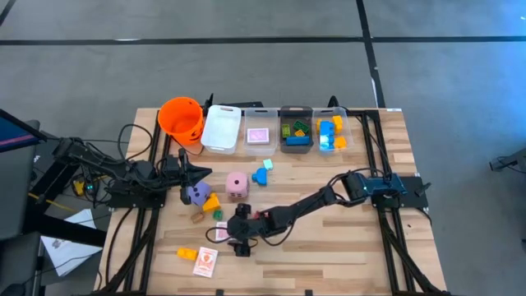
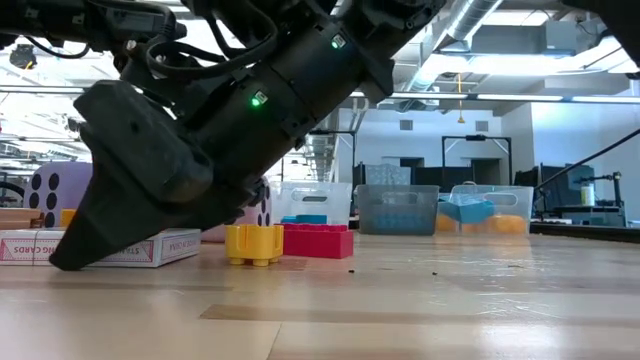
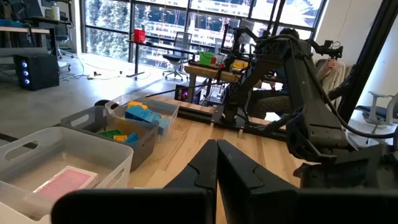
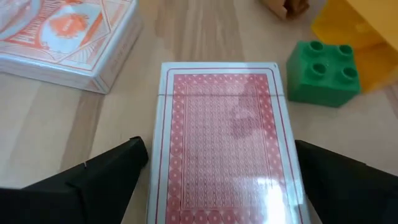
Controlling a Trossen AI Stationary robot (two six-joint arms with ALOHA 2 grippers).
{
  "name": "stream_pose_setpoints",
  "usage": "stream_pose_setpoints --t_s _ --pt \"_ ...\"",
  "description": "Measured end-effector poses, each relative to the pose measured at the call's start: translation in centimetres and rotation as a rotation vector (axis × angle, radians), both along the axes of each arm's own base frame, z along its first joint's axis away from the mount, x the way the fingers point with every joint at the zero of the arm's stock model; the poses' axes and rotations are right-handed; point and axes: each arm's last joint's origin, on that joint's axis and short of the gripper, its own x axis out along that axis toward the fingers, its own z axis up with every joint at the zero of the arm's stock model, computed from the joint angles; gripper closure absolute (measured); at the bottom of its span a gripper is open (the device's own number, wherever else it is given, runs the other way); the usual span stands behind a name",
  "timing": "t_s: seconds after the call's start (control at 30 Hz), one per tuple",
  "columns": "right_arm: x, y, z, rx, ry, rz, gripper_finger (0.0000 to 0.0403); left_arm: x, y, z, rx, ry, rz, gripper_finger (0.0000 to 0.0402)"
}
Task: Pick & Place Toys
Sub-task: Put the red game card into the left transparent bin
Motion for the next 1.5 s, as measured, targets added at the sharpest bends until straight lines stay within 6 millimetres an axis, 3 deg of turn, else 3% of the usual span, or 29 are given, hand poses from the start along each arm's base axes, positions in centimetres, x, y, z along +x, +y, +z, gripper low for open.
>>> stream_pose_setpoints --t_s 0.4,0.8,1.0,1.13,1.27,1.5 --pt "0.0 0.0 -0.1 -0.014 0.004 0.026 0.0006 0.0 0.0 0.0 0.0 0.0 -0.007 0.0402" --pt "0.0 -0.1 -0.2 -0.019 0.005 0.027 0.0097 0.0 0.0 0.0 0.0 0.0 -0.008 0.0402" --pt "0.0 -0.2 -0.2 0.008 0.005 -0.007 0.0095 0.0 0.0 0.0 0.0 0.0 -0.008 0.0402" --pt "-0.1 -0.4 0.9 0.022 0.004 -0.022 0.0082 0.0 0.0 0.0 0.0 0.0 -0.008 0.0402" --pt "-0.7 -0.5 2.5 0.007 0.019 -0.06 0.0096 0.0 0.0 0.0 0.001 0.001 -0.007 0.0402" --pt "-2.9 0.2 7.6 -0.213 -0.003 -0.218 0.0094 0.0 0.0 0.0 0.002 0.004 -0.008 0.0402"
